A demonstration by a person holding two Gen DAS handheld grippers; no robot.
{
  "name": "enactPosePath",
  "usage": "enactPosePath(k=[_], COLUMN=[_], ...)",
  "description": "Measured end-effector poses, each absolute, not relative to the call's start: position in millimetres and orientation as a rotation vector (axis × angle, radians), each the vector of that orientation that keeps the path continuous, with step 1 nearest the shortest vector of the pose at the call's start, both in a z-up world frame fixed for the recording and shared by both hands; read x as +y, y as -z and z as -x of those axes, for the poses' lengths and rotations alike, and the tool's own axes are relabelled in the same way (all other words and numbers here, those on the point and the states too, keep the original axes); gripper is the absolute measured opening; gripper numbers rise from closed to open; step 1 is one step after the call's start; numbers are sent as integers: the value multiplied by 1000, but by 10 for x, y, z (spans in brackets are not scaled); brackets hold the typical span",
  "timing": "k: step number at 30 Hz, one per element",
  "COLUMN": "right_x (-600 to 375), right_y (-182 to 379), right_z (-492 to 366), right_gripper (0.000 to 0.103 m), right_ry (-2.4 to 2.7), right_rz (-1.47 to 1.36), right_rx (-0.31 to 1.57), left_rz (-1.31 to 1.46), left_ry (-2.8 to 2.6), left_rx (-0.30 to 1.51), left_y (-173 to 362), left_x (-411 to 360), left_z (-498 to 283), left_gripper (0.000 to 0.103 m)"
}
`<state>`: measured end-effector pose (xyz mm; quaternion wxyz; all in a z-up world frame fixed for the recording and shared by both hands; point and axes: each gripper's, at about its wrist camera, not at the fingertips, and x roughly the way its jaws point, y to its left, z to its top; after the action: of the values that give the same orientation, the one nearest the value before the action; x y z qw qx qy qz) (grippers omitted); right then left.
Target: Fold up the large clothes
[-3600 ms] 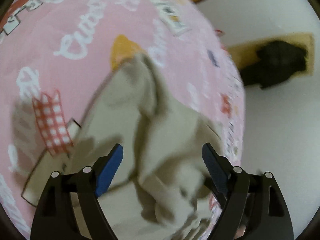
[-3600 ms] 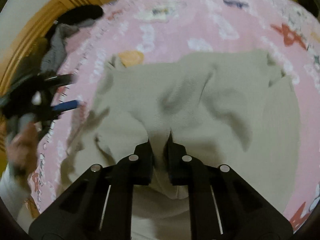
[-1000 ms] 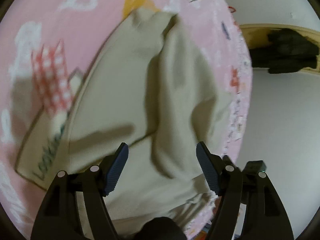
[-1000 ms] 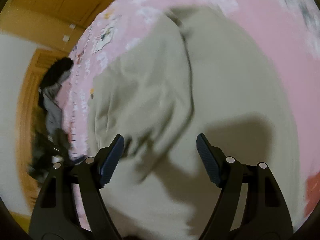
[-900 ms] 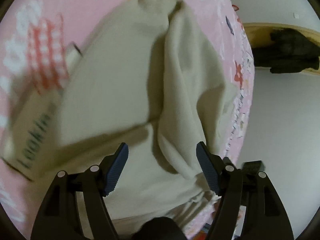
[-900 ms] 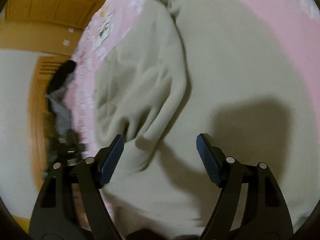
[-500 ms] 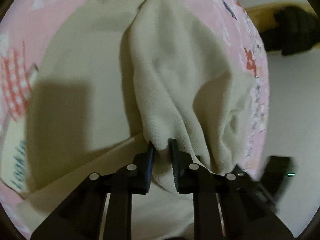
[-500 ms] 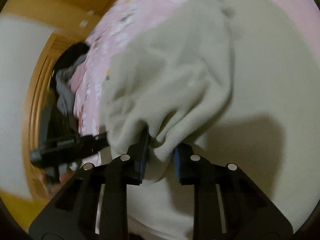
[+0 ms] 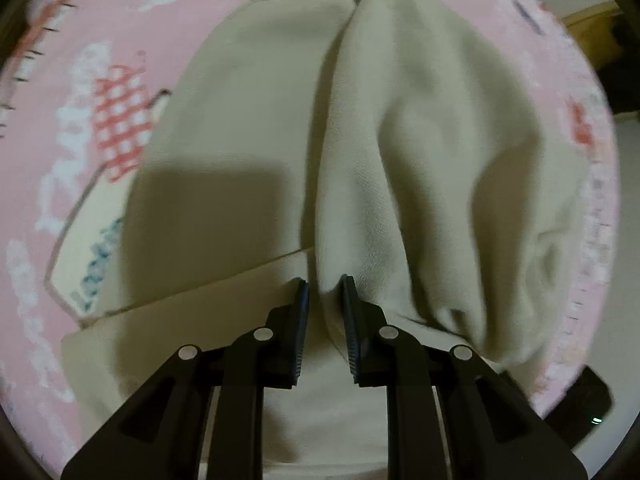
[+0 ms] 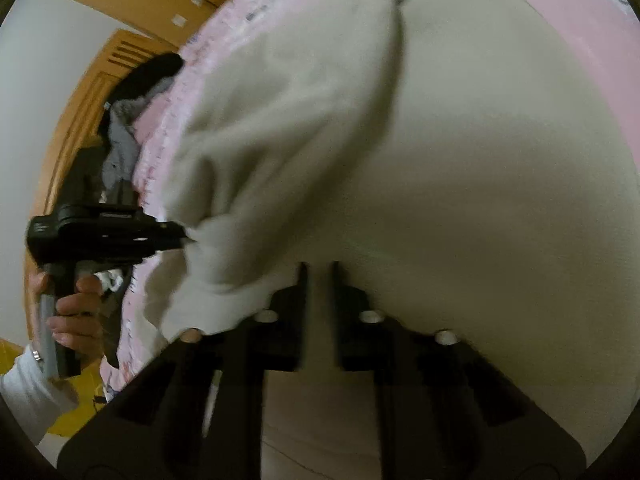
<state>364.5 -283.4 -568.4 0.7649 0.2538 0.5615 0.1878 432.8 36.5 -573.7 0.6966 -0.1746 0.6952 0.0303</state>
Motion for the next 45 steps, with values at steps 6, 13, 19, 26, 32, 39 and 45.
enactPosePath(k=[6,13,19,26,32,39,45], right_x=[-2930,-2444,-2018,-2071,-2553,-3210,-3630], right_y=[5431,5027,5529,5562,4952,4525,4661], right_z=[-3767,-4058,-4019,-3707,-2750,-1646,-1184], right_gripper=[5,6,6,9,22,73,73], right_ry=[-386,-547,-431,-252,14,224,268], right_rz=[-522,-566,-338,-484,-484,-396,-336], right_rx=[1281,1239,1318,1279,1176,1181,1261], left_rz=[265,125,132,90,71,-47,2], left_ry=[-179,-194,-89,48,102,33,-25], left_rx=[1549,1576,1638,1622,1672,1680,1720], left_y=[5507,5469,5781,5644,5443,5231,5260], left_x=[140,85,277,337,684,1365,1904], left_z=[-4258,-4180,-4147,-4052,-3636,-3080,-2573], left_gripper=[18,17,17,17,18,67,83])
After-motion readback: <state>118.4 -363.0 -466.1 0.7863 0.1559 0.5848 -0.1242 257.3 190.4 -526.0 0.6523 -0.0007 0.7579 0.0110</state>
